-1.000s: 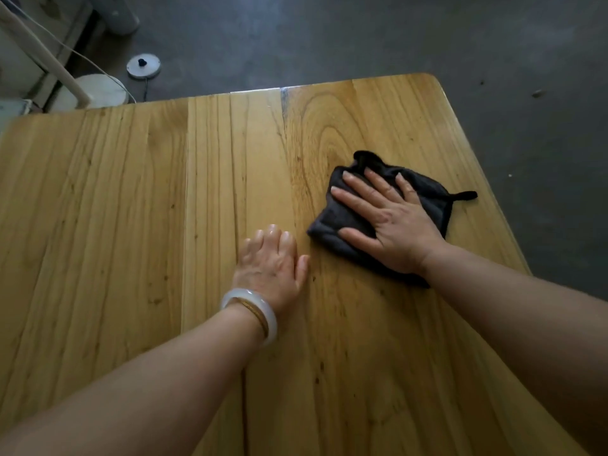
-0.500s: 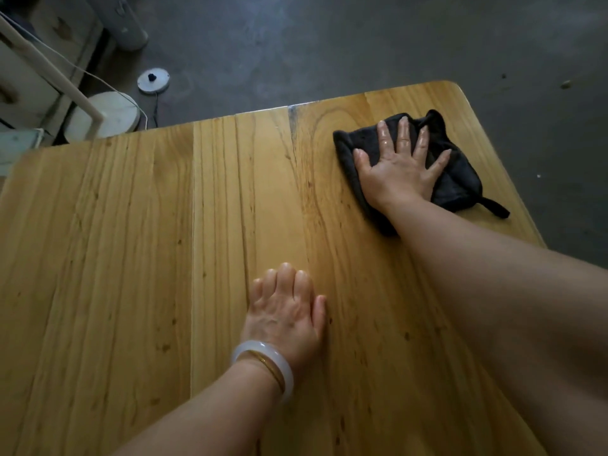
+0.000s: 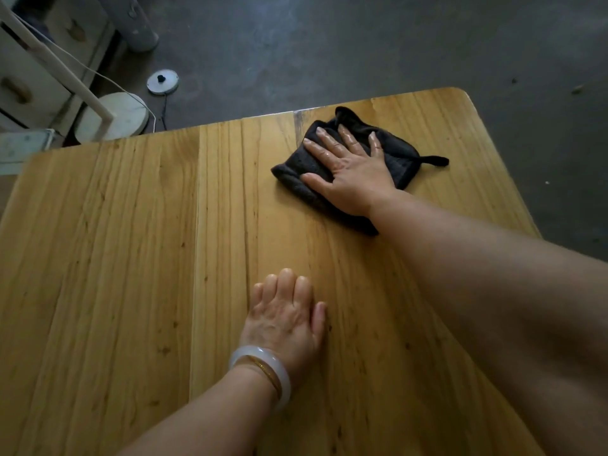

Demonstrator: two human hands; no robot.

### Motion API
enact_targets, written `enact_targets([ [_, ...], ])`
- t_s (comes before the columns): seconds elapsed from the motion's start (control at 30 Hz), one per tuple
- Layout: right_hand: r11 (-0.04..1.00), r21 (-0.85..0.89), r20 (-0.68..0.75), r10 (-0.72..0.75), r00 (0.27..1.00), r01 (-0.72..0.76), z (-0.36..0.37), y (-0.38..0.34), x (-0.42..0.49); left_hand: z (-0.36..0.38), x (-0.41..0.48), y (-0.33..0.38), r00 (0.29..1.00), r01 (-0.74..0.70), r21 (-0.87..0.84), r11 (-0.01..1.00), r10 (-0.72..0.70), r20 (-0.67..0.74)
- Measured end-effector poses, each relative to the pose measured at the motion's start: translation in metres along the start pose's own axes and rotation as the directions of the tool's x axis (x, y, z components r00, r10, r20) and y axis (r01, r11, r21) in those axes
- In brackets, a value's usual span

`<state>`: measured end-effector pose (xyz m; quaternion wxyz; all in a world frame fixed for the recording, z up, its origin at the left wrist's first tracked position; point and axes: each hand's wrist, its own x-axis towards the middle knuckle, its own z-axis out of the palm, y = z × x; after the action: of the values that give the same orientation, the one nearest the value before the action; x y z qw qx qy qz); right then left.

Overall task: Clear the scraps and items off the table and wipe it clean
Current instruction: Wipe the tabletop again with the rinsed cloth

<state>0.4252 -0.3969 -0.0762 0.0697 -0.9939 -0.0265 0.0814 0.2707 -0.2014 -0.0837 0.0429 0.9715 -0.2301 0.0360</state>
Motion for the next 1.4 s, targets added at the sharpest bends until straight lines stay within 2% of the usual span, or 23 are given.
enact_targets([
  [0.1,0.999,-0.013,-0.017,0.031,0.999,-0.031,-0.001,0.022,-0.009,-0.002,0.001,0.000,1.000,0.003,-0.006,1.000,-0.003,0.010],
  [0.4,0.925,0.026,-0.017,0.380,0.925,-0.380,-0.002,0.084,-0.049,-0.001,0.000,-0.001,0.999,-0.007,-0.005,1.000,0.007,0.032],
  [0.57,0.891,0.062,-0.017,0.452,0.892,-0.450,0.003,0.086,-0.086,-0.001,0.000,0.001,0.998,0.013,-0.028,1.000,-0.011,0.059],
  [0.83,0.928,0.098,0.009,0.360,0.933,-0.360,0.018,0.052,-0.180,-0.002,0.001,0.001,0.998,0.011,-0.054,0.998,-0.008,0.057],
  [1.03,0.975,0.087,0.019,0.202,0.979,-0.203,0.032,0.022,-0.239,-0.003,0.002,0.001,0.996,0.012,-0.040,0.999,-0.008,0.091],
  [1.27,1.000,0.022,0.067,-0.009,0.998,0.008,0.023,0.046,-0.219,-0.003,0.003,0.000,0.997,0.018,-0.038,0.999,-0.015,0.081],
  [1.4,0.999,0.022,0.044,0.037,0.998,-0.038,0.018,0.064,-0.189,-0.003,0.002,0.001,0.996,0.014,-0.020,1.000,-0.012,0.092],
])
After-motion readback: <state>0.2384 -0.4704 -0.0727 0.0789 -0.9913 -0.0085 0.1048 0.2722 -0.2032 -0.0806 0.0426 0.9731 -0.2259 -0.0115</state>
